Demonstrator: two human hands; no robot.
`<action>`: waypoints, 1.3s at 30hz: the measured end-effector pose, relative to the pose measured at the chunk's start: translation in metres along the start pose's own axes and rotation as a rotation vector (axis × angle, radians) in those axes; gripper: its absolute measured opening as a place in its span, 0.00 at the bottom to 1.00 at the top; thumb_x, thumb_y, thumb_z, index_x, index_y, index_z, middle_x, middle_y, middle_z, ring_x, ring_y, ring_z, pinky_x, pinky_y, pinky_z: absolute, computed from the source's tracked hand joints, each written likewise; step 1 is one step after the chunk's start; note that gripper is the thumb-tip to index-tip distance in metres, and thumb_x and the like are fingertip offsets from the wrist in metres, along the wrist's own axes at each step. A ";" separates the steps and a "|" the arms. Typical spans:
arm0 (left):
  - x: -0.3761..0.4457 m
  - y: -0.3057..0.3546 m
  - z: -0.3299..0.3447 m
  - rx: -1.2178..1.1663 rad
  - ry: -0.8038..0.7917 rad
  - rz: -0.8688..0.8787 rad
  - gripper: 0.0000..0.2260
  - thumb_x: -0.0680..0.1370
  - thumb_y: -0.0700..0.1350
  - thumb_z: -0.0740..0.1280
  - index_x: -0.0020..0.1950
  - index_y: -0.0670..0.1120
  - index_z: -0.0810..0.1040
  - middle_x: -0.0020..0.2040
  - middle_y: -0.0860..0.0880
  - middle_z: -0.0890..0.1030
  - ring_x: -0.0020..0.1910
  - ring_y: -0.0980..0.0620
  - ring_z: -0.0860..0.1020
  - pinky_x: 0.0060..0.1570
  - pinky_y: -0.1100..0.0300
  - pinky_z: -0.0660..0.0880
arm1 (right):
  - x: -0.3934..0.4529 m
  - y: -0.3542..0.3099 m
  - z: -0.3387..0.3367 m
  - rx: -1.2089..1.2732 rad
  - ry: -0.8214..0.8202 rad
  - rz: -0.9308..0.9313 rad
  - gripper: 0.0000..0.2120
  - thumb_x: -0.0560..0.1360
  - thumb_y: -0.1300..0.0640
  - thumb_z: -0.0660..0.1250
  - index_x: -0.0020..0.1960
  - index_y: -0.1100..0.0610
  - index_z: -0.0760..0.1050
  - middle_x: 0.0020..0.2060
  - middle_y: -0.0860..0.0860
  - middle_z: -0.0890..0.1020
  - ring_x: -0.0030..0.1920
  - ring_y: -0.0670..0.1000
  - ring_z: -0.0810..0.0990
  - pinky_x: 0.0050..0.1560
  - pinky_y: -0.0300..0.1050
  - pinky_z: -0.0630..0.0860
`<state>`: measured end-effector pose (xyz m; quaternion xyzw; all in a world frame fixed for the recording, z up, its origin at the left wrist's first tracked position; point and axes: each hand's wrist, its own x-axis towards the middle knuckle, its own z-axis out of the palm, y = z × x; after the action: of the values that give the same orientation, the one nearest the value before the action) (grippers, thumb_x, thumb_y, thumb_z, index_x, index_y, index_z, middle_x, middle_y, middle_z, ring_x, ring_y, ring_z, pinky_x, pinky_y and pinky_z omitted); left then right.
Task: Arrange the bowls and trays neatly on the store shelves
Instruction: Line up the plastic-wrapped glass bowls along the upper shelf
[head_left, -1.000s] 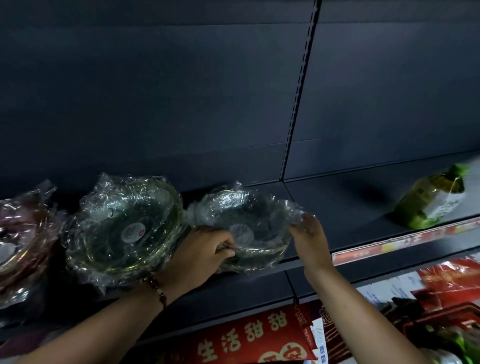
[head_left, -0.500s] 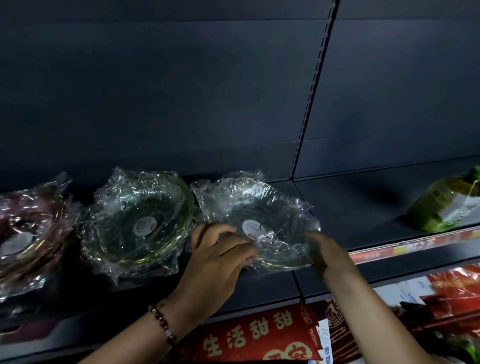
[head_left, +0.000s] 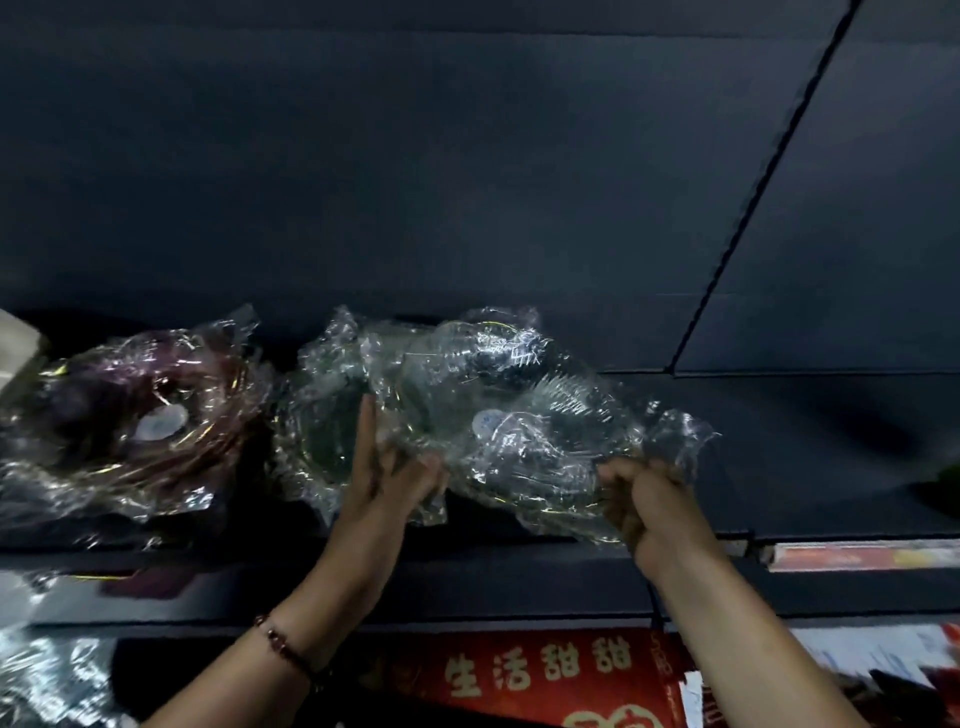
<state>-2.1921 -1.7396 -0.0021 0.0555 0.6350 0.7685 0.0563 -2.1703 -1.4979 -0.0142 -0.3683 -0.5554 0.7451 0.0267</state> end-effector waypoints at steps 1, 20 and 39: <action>0.003 0.002 -0.008 -0.085 0.031 -0.035 0.45 0.62 0.52 0.72 0.77 0.54 0.55 0.55 0.56 0.83 0.49 0.54 0.82 0.53 0.50 0.78 | -0.001 0.001 0.012 -0.004 -0.015 -0.004 0.05 0.71 0.67 0.67 0.44 0.58 0.75 0.29 0.51 0.77 0.25 0.47 0.74 0.27 0.40 0.69; 0.073 -0.041 -0.143 0.814 0.245 0.093 0.13 0.69 0.44 0.64 0.53 0.49 0.74 0.51 0.50 0.77 0.49 0.53 0.76 0.47 0.55 0.75 | 0.054 0.027 0.178 -1.072 0.067 -0.671 0.31 0.74 0.61 0.57 0.76 0.53 0.57 0.70 0.58 0.70 0.68 0.61 0.68 0.62 0.61 0.73; 0.047 -0.001 -0.108 1.259 0.225 0.438 0.26 0.76 0.43 0.67 0.73 0.39 0.65 0.70 0.35 0.68 0.71 0.37 0.64 0.68 0.44 0.63 | 0.034 0.012 0.140 -1.304 -0.114 -0.701 0.29 0.81 0.48 0.56 0.78 0.55 0.50 0.75 0.58 0.62 0.73 0.61 0.62 0.73 0.58 0.59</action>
<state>-2.2554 -1.8371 -0.0231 0.1251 0.9377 0.2466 -0.2103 -2.2719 -1.6004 -0.0260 -0.0713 -0.9706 0.2298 0.0100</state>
